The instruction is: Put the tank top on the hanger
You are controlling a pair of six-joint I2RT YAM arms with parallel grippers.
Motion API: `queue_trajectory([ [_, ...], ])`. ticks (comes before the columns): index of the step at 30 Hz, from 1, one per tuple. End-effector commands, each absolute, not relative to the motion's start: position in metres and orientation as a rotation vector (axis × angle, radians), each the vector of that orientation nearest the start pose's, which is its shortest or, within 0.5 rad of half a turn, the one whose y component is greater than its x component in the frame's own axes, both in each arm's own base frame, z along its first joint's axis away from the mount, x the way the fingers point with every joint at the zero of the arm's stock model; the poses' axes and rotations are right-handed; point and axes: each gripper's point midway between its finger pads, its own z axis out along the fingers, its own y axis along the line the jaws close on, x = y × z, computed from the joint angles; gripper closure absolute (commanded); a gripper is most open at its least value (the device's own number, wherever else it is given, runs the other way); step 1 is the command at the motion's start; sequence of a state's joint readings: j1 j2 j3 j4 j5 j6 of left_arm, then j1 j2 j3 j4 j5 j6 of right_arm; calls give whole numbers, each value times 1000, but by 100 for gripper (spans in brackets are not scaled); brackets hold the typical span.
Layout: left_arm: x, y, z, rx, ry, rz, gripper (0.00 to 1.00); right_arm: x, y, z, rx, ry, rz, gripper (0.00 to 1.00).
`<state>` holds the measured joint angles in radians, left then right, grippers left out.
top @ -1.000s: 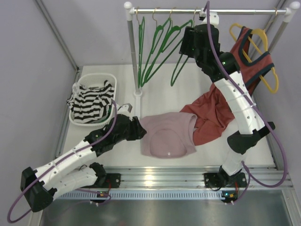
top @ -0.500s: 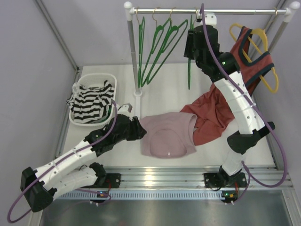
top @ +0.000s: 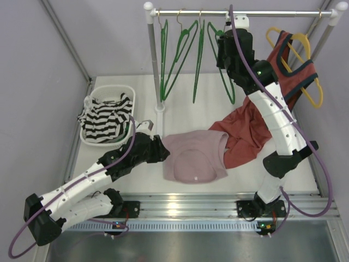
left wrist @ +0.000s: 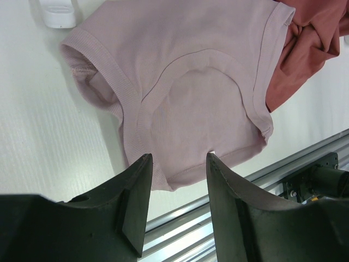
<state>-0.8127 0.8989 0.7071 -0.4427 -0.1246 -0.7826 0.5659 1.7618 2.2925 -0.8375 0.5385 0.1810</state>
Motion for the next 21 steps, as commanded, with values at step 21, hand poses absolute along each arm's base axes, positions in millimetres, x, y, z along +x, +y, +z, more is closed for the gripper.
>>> queue_trajectory([
  [21, 203, -224, 177, -25, 2248, -763, 51, 440, 164, 445, 0, 1831, 52, 90],
])
